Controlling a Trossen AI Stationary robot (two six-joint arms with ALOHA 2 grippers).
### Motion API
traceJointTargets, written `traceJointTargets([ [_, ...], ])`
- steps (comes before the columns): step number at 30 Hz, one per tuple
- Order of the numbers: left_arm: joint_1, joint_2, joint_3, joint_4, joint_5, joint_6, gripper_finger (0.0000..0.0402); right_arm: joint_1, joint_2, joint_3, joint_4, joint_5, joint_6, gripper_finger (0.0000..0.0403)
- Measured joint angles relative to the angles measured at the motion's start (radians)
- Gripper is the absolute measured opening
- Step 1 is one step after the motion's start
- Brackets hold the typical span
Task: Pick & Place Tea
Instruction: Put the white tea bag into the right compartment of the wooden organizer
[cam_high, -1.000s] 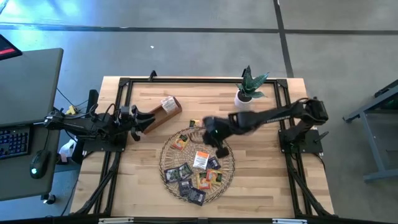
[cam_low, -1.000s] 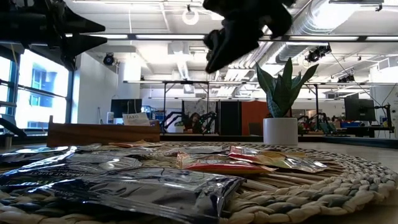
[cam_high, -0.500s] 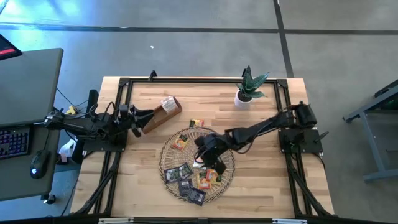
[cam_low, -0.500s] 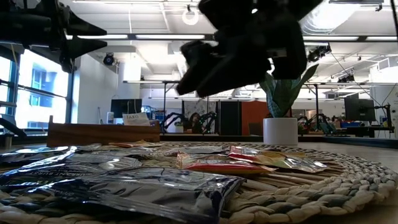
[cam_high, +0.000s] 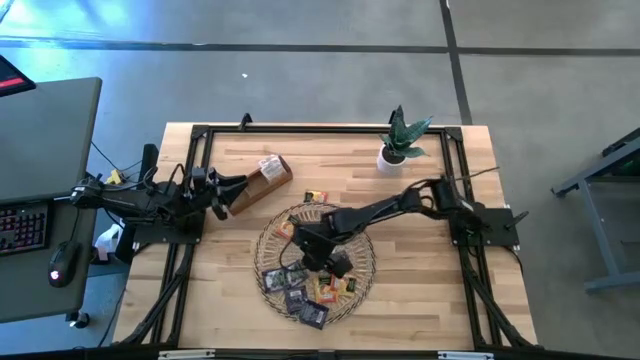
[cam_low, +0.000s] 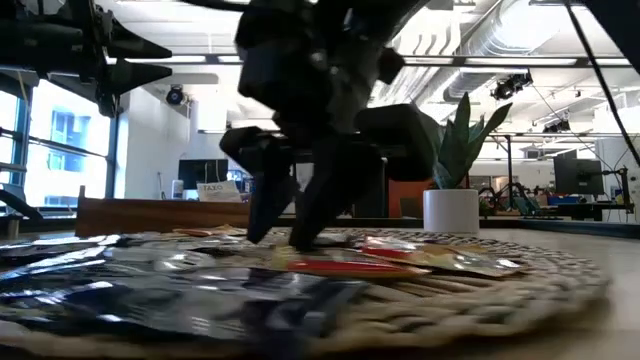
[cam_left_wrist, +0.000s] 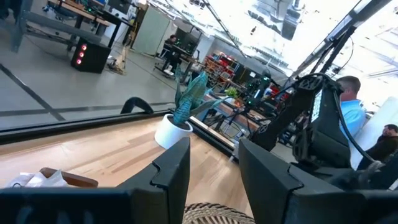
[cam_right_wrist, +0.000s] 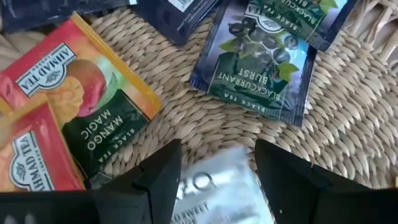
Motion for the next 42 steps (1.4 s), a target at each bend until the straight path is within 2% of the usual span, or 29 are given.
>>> traceJointTargets([
  [4, 0.000, 0.000, 0.000, -0.007, 0.006, 0.000, 0.0135, -0.021, 0.021, 0.015, -0.018, -0.011, 0.000, 0.0190],
  [7, 0.000, 0.000, 0.000, -0.007, 0.020, 0.000, 0.0135, -0.036, 0.021, 0.015, -0.037, -0.008, 0.005, 0.0167],
  [21, 0.000, 0.000, 0.000, -0.006, 0.019, 0.003, 0.0135, -0.066, 0.012, 0.013, -0.064, -0.010, 0.033, 0.0010],
  [24, 0.000, 0.000, 0.000, -0.006, 0.019, 0.003, 0.0135, -0.060, 0.005, 0.012, -0.063, -0.037, 0.037, 0.0007],
  [31, 0.000, 0.000, 0.000, -0.005, 0.018, 0.003, 0.0135, -0.033, -0.059, 0.007, -0.036, -0.001, 0.057, 0.0003],
  [37, 0.000, 0.000, 0.000, 0.001, 0.018, 0.003, 0.0135, -0.052, -0.134, 0.010, 0.099, 0.135, 0.110, 0.0003],
  [42, 0.000, 0.000, 0.000, 0.004, 0.016, 0.000, 0.0135, -0.128, -0.175, 0.010, 0.316, 0.175, 0.194, 0.0003],
])
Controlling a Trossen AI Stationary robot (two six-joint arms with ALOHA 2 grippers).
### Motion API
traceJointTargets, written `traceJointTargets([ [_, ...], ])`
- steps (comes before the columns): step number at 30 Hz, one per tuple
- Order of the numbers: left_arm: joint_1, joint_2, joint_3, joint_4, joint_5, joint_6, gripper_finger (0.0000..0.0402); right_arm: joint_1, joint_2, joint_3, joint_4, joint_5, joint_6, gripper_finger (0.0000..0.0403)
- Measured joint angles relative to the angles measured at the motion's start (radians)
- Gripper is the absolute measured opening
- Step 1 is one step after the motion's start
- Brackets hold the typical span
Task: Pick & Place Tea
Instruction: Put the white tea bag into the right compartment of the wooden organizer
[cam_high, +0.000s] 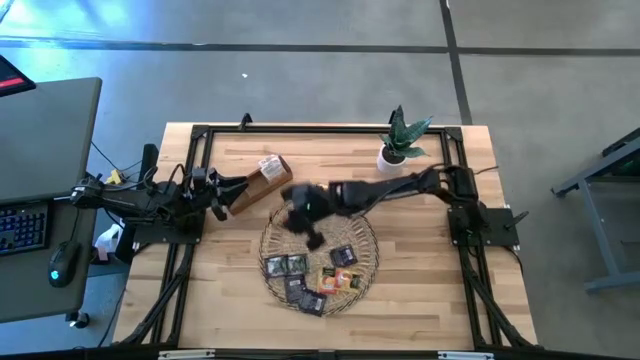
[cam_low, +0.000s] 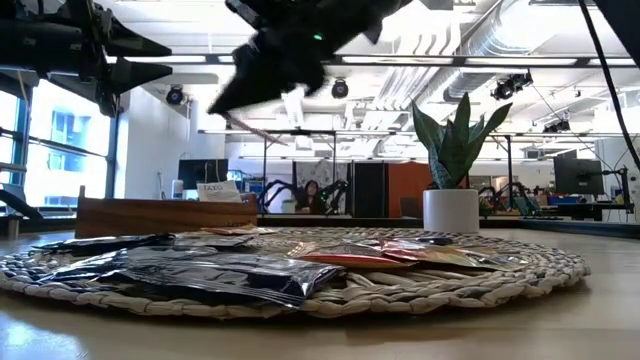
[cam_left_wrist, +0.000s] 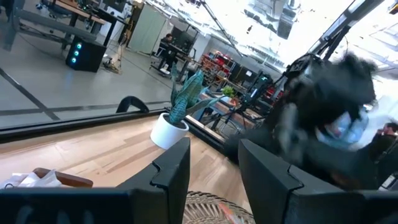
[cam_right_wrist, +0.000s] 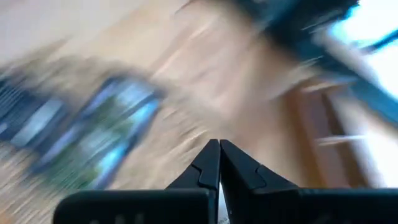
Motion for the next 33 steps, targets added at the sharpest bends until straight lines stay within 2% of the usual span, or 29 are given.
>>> traceJointTargets([
  [4, 0.000, 0.000, 0.000, 0.000, -0.001, 0.000, 0.0135, -0.096, -0.004, -0.032, 0.289, 0.008, 0.171, 0.0003],
  [7, 0.000, 0.000, 0.000, 0.000, -0.001, 0.000, 0.0135, -0.155, 0.003, -0.114, 0.605, 0.057, 0.360, 0.0002],
  [11, 0.000, 0.000, 0.000, 0.000, -0.015, 0.001, 0.0135, -0.178, 0.070, -0.233, 1.094, 0.199, 0.608, 0.0001],
  [14, 0.000, 0.000, 0.000, -0.001, -0.045, 0.001, 0.0135, -0.164, 0.158, -0.250, 1.293, 0.326, 0.633, 0.0001],
  [17, 0.000, 0.000, 0.000, 0.000, -0.063, 0.003, 0.0135, -0.154, 0.242, -0.177, 1.319, 0.408, 0.637, 0.0001],
  [19, 0.000, 0.000, 0.000, -0.001, -0.070, 0.003, 0.0135, -0.154, 0.292, -0.103, 1.285, 0.418, 0.659, 0.0001],
  [21, 0.000, 0.000, 0.000, -0.001, -0.076, 0.003, 0.0135, -0.155, 0.342, -0.019, 1.222, 0.420, 0.666, 0.0001],
  [25, 0.000, 0.000, 0.000, -0.002, -0.074, 0.003, 0.0135, -0.155, 0.408, 0.107, 1.072, 0.497, 0.641, 0.0001],
  [30, 0.000, 0.000, 0.000, -0.010, -0.072, 0.003, 0.0135, -0.152, 0.428, 0.135, 1.048, 0.518, 0.669, 0.0000],
  [33, 0.000, 0.000, 0.000, -0.010, -0.071, 0.003, 0.0135, -0.142, 0.428, 0.110, 1.035, 0.629, 0.748, 0.0000],
])
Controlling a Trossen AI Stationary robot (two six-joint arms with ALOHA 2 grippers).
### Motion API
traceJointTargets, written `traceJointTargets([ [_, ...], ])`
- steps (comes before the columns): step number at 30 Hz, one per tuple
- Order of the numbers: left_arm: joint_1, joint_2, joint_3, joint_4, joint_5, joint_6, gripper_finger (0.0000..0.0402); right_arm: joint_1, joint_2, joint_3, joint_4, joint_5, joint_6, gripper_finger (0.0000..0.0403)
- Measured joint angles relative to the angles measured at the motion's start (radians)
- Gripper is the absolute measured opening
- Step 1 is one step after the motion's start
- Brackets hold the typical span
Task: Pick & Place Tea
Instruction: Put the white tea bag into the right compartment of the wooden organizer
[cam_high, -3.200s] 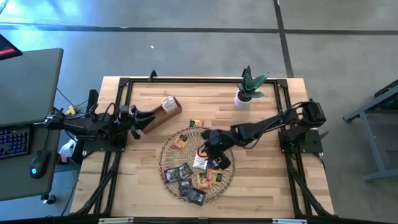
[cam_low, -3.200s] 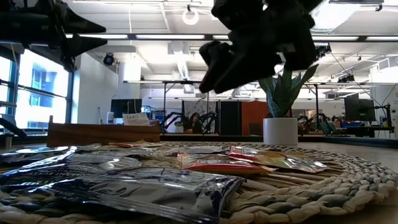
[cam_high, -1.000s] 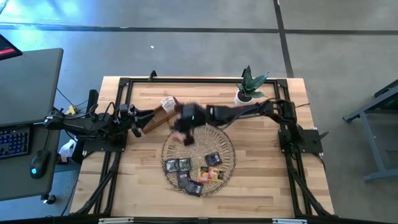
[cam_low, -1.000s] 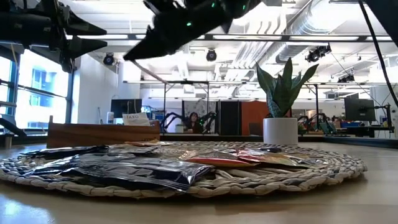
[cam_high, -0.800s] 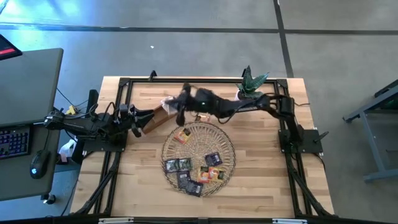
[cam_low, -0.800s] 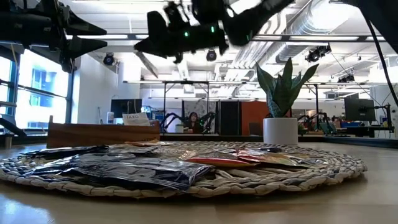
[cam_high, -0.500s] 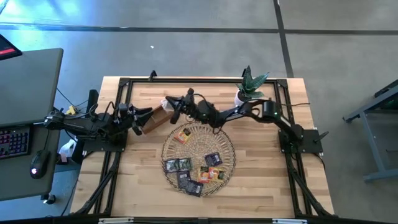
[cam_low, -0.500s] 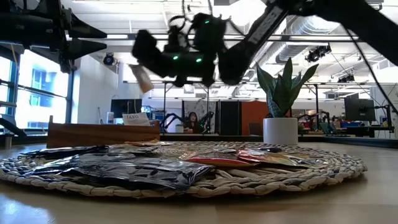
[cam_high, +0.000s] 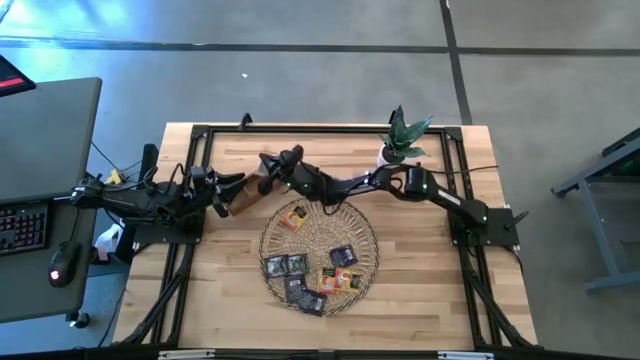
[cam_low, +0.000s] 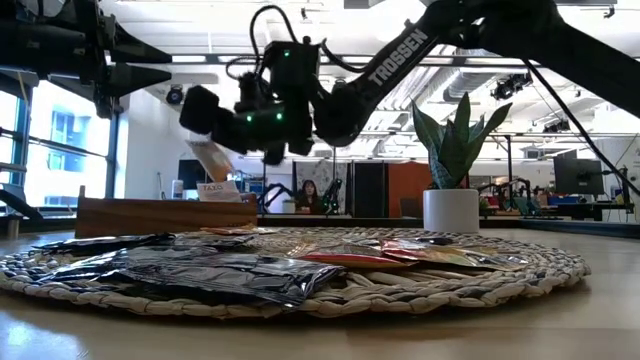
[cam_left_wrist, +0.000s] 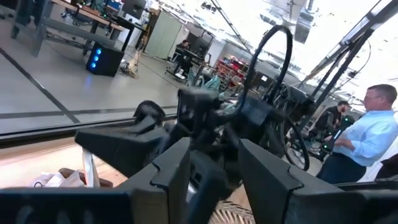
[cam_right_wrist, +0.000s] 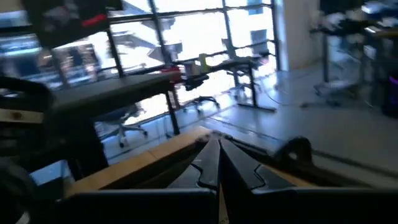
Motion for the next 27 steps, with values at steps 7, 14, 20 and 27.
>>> traceJointTargets([
  [7, 0.000, 0.000, 0.000, 0.000, 0.002, 0.000, 0.0135, -0.015, 0.001, -0.073, -0.005, 0.039, 0.183, 0.0000],
  [14, 0.000, 0.000, 0.000, 0.002, 0.002, 0.000, 0.0135, -0.023, 0.002, -0.074, 0.011, 0.076, 0.235, 0.0000],
  [20, 0.000, 0.000, 0.000, 0.004, 0.002, 0.000, 0.0135, -0.024, 0.002, -0.074, 0.047, 0.081, 0.277, 0.0000],
  [27, 0.000, 0.000, 0.000, 0.005, 0.002, 0.000, 0.0135, -0.024, 0.002, -0.074, 0.002, 0.080, 0.280, 0.0000],
])
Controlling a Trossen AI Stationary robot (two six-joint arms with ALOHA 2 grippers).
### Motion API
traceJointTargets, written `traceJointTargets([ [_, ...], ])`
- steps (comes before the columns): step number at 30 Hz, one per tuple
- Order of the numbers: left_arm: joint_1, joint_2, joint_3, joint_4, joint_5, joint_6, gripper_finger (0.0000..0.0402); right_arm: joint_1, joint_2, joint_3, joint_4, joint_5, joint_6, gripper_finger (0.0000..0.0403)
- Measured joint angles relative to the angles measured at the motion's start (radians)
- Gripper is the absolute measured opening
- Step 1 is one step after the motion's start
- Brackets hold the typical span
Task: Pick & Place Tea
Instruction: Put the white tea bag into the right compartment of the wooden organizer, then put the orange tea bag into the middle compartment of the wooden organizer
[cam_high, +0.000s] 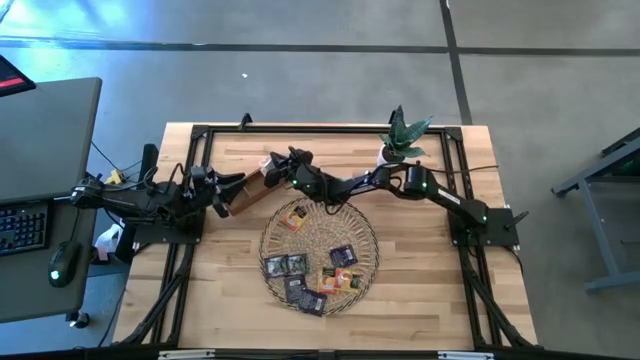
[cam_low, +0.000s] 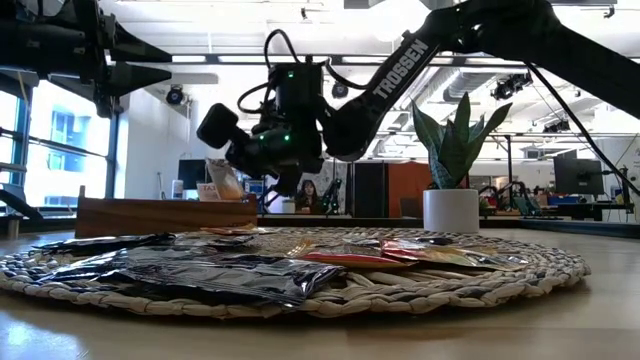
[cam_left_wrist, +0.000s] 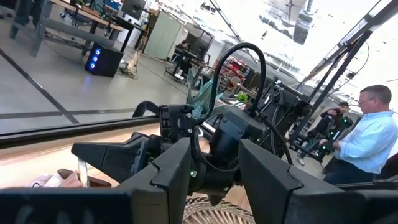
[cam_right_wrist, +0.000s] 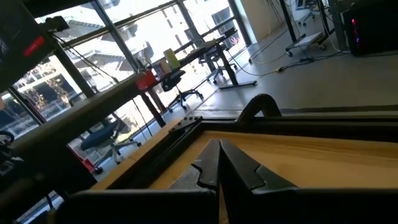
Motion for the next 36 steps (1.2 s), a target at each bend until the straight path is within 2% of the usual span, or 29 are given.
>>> traceJointTargets([
  [4, 0.000, 0.000, 0.000, 0.000, 0.000, 0.000, 0.0135, -0.010, 0.000, 0.000, 0.000, -0.015, 0.000, 0.0005],
  [19, 0.000, 0.000, 0.000, -0.002, 0.000, 0.000, 0.0135, -0.033, 0.000, 0.000, 0.008, -0.058, 0.038, 0.0064],
  [21, 0.000, 0.000, 0.000, -0.004, 0.001, 0.000, 0.0135, -0.034, 0.000, 0.000, 0.027, -0.106, -0.009, 0.0066],
  [26, 0.000, 0.000, 0.000, -0.005, 0.002, 0.000, 0.0135, -0.033, -0.024, 0.000, 0.099, -0.296, -0.242, 0.0051],
  [28, 0.000, 0.000, 0.000, -0.005, 0.002, 0.000, 0.0135, -0.032, -0.066, 0.000, 0.018, -0.333, -0.289, 0.0034],
  [31, 0.000, 0.000, 0.000, -0.006, 0.007, 0.000, 0.0135, -0.034, -0.157, 0.001, -0.199, -0.339, -0.369, 0.0006],
  [36, 0.000, 0.000, 0.000, -0.006, 0.031, 0.000, 0.0135, -0.037, -0.319, 0.000, -0.596, -0.316, -0.570, 0.0003],
])
